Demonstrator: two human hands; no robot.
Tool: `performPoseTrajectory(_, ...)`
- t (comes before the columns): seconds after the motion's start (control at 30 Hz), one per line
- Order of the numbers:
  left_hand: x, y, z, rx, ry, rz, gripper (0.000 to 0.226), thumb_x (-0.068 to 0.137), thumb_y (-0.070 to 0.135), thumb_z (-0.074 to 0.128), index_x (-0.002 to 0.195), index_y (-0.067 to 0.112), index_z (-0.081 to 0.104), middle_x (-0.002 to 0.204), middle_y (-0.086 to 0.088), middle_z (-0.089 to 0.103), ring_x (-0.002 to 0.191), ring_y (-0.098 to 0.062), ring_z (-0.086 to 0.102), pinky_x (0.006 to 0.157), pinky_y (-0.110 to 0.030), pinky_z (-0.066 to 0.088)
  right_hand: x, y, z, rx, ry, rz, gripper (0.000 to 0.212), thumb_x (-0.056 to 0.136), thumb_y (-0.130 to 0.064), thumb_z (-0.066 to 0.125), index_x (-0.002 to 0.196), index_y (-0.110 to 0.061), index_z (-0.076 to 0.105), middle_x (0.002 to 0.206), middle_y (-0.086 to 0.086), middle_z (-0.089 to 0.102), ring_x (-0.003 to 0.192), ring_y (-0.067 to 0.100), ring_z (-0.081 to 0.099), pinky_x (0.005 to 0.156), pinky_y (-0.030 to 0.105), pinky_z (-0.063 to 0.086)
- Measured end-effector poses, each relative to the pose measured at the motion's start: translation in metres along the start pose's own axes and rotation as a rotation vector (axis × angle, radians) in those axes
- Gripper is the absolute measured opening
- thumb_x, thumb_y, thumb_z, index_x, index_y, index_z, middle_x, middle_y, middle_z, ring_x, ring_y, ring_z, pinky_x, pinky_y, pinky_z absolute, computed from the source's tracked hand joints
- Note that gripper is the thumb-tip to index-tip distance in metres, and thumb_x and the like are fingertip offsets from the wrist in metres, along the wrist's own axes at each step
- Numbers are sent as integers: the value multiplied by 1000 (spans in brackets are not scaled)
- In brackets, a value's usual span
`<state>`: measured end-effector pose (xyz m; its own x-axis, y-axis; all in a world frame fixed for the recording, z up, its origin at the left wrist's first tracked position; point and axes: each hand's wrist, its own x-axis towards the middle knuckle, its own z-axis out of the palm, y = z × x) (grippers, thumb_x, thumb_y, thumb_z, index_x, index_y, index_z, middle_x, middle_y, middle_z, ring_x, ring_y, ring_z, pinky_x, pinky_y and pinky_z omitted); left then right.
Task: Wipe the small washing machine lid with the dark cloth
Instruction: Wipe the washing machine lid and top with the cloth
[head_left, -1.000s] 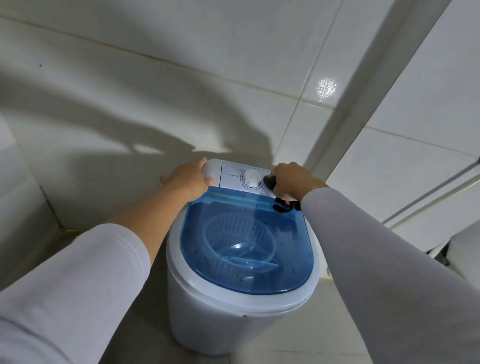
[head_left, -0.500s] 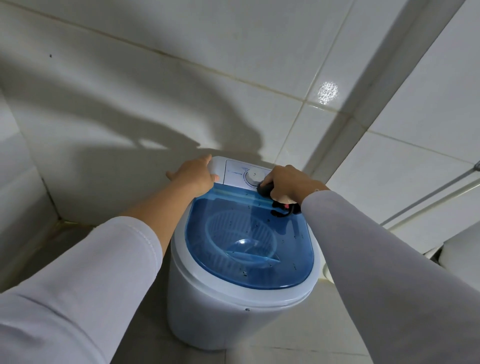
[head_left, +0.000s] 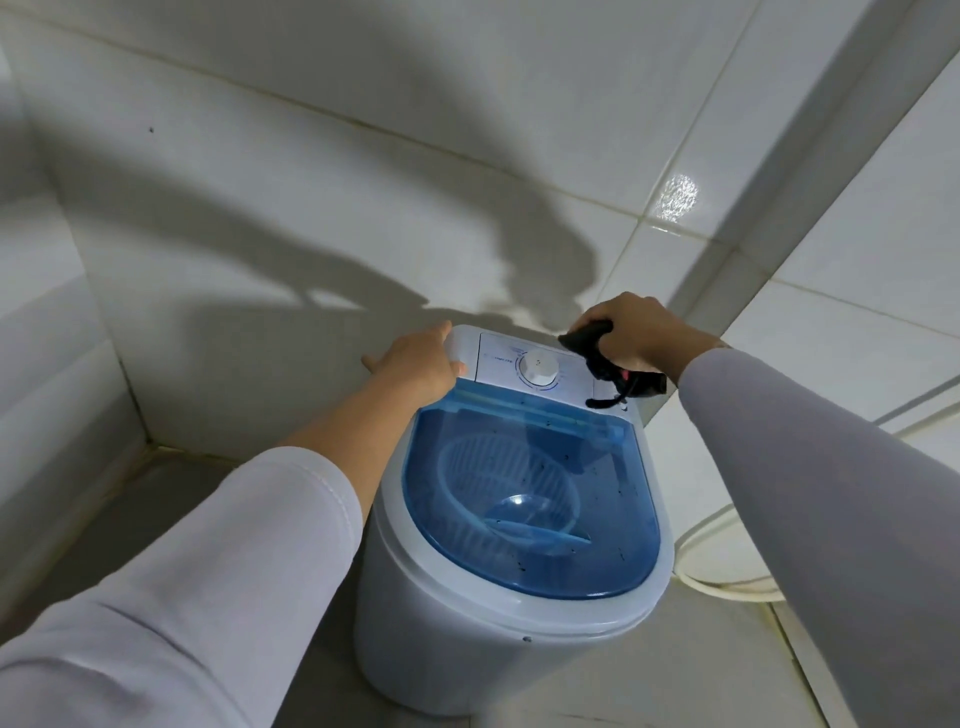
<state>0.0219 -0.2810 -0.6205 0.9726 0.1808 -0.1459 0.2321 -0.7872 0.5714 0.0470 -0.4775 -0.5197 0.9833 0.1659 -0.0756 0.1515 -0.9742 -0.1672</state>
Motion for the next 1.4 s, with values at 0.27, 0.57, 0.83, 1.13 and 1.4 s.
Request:
performPoseTrajectory(0.27, 3, -3, 1, -5, 3, 14, 63, 96, 38, 46, 151, 33, 15, 154, -2, 35, 140, -28, 33, 113, -57, 21, 11, -27, 25, -48, -49, -36, 42, 82, -8, 46, 111, -31, 67, 100, 2, 60, 90, 24, 56, 76, 30, 48)
performPoseTrajectory(0.57, 4, -3, 2, -25, 10, 15, 63, 96, 38, 47, 151, 32, 16, 154, -2, 34, 141, -27, 32, 114, -57, 19, 13, -22, 32, -145, 21, -118, 33, 84, -14, 61, 109, -32, 71, 112, 2, 67, 101, 25, 60, 75, 28, 44)
performPoseTrajectory(0.83, 4, -5, 3, -53, 24, 14, 63, 96, 38, 48, 150, 32, 17, 154, 0, 35, 139, -28, 34, 111, -53, 24, 4, -12, 29, -267, -2, -211, 38, 85, -10, 54, 110, -33, 71, 115, -2, 68, 106, 23, 59, 76, 26, 42)
performPoseTrajectory(1.13, -5, -1, 6, -47, 98, 13, 58, 97, 33, 48, 149, 27, 23, 151, -5, 38, 144, -23, 25, 111, -56, 19, -13, 7, -11, -278, -87, -209, 41, 85, -5, 54, 113, -32, 70, 103, 2, 66, 90, 22, 59, 80, 29, 50)
performPoseTrajectory(1.4, -49, -23, 4, -119, 106, 3, 62, 97, 44, 41, 151, 25, 17, 159, -4, 22, 147, -23, 19, 114, -54, 20, -13, -33, -20, -266, -23, -313, 51, 82, -8, 54, 129, -28, 58, 101, -1, 47, 104, 24, 54, 84, 33, 49)
